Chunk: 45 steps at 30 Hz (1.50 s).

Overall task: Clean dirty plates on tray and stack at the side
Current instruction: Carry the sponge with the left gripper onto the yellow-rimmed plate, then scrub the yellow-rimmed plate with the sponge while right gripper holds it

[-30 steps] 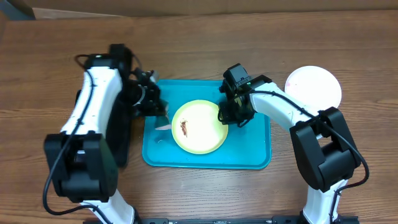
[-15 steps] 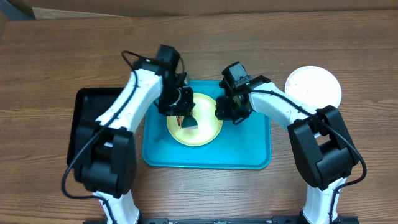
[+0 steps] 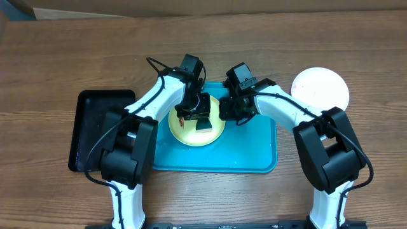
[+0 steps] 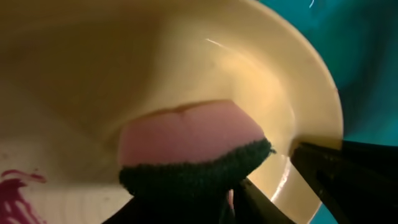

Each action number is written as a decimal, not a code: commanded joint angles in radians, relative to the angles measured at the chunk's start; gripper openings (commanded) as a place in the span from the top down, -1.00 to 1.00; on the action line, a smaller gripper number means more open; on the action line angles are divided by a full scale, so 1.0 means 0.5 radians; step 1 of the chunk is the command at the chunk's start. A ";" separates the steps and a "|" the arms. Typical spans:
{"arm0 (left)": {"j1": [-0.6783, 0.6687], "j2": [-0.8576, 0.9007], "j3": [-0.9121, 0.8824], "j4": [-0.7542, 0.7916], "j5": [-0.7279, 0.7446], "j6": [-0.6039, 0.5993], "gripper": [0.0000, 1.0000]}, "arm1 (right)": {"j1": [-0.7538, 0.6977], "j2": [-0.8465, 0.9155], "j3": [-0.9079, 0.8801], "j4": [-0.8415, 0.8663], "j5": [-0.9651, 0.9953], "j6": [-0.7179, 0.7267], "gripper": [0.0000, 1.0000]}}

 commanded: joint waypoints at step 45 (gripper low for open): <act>0.081 -0.060 0.214 -0.312 -0.213 -0.021 0.21 | 0.008 0.086 -0.079 0.024 0.095 0.001 0.93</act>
